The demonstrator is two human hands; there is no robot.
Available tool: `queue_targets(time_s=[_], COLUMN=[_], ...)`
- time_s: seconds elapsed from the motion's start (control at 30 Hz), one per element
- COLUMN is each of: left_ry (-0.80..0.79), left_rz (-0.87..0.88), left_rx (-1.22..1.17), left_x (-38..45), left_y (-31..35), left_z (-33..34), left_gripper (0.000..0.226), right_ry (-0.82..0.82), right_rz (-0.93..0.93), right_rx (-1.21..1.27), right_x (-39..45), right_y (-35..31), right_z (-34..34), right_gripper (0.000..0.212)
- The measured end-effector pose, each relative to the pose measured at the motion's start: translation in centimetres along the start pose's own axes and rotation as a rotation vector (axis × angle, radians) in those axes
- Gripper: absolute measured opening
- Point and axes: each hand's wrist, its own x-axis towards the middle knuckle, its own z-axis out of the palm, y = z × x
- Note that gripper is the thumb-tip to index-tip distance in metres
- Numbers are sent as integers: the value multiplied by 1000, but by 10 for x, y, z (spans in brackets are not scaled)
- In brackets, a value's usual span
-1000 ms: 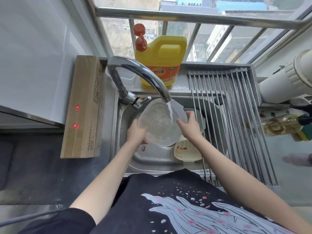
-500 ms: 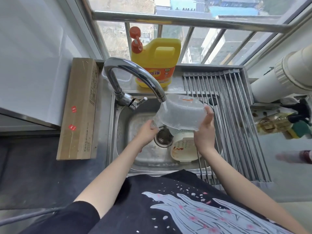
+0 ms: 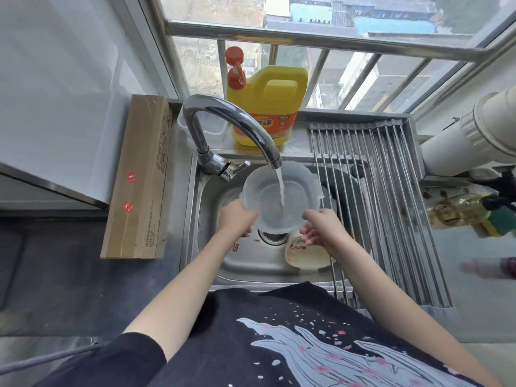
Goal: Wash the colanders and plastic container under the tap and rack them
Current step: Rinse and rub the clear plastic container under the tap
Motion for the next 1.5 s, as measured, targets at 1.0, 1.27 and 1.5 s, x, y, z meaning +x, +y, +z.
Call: queue_targets(time_s=[1.0, 1.27, 1.5], left_ry=[-42, -183, -136], left_rz=[20, 20, -66], left_rx=[-351, -674, -501], left_x=[10, 3, 15], left_y=[-18, 6, 2], left_z=[8, 23, 23], left_gripper=[28, 31, 15], right_ry=[-456, -16, -2], right_rz=[-580, -1006, -1454], right_rx=[-2026, -1868, -1935], right_x=[-21, -27, -20], right_y=[-46, -16, -22], right_z=[14, 42, 4], right_gripper=[30, 44, 17])
